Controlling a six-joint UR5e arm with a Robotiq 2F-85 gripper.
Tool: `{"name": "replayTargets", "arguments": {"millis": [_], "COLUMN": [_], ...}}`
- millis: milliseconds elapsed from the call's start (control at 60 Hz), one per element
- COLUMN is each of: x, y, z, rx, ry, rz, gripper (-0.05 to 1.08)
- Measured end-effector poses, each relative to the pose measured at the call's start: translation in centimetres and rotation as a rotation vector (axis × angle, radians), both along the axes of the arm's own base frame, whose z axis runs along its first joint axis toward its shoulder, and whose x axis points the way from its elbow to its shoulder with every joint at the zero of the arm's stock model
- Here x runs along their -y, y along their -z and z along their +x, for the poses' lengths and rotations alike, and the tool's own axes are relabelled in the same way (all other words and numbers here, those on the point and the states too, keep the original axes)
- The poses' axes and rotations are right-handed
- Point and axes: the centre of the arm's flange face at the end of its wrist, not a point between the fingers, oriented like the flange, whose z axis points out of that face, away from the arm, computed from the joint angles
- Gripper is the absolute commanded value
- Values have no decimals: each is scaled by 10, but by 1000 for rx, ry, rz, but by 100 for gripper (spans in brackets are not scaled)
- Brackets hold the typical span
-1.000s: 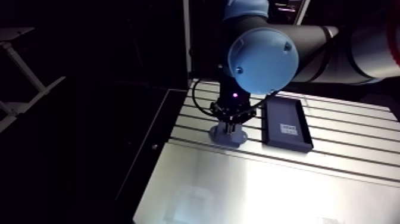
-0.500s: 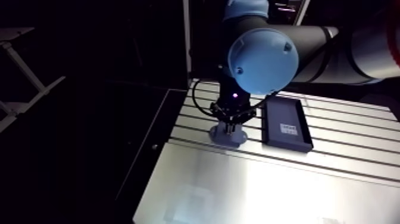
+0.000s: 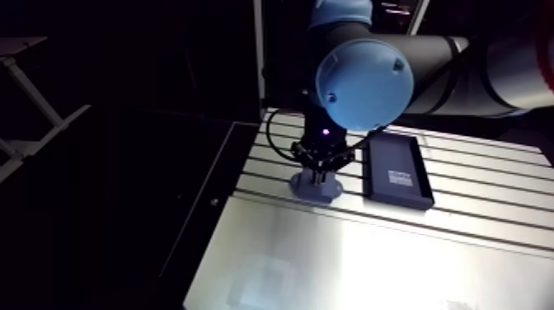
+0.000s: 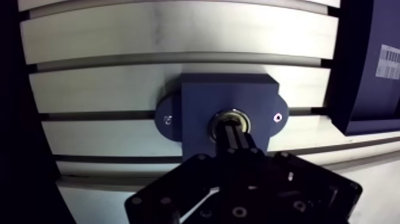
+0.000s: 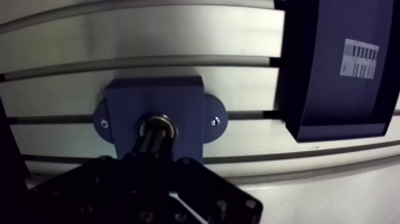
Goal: Pick up the bearing and press it into the housing until flush.
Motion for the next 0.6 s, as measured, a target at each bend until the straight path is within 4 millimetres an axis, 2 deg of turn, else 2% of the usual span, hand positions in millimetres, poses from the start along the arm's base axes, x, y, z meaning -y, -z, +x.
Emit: {"name": "replayTargets", "arguments": {"millis": [600], "x": [-1], "y": [0], "z": [-1], "rx": [1], "ry": [-6], "rz": [0], "gripper": [107]}}
